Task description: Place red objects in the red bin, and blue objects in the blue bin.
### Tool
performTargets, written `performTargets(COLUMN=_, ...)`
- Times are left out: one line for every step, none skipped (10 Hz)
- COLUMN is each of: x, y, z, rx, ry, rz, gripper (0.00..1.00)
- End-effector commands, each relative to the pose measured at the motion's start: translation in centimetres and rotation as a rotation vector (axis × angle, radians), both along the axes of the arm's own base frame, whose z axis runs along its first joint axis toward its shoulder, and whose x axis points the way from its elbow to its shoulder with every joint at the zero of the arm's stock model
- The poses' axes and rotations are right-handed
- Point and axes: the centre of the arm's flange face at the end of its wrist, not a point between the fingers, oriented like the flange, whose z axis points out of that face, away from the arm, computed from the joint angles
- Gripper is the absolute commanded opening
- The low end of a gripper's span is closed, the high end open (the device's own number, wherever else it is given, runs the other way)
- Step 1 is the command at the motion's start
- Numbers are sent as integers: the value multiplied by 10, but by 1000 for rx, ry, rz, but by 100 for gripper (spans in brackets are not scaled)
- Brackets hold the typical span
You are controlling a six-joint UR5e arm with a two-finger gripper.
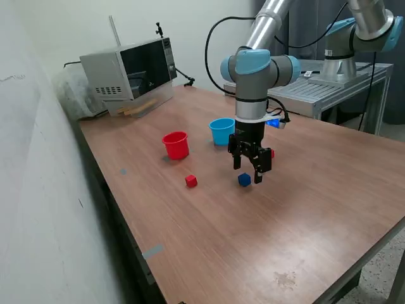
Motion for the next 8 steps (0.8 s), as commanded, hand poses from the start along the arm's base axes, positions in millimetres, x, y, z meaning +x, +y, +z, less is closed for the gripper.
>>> performTargets(x=-4, y=5, z=-1, rx=-2, ry=31, rz=-3, gripper=100)
performTargets(x=-5, y=8, z=-1, rx=-2, ry=31, rz=-8, gripper=0)
performTargets(x=-6, y=11, z=0, rx=-4, ry=32, rz=-12, gripper=0)
performTargets(x=-5, y=14, z=-2, rx=-3, ry=29, rz=-12, gripper=0)
performTargets(x=-5, y=16, z=-4, rx=-1, ry=24, rz=-8, gripper=0)
performTargets(x=-3, y=16, z=-6, rx=0, ry=20, rz=-5, gripper=0)
performTargets(x=-2, y=17, z=-7, rx=1, ry=17, rz=-5, gripper=0)
performTargets(x=-1, y=18, z=-7, rx=3, ry=14, rz=7, gripper=0)
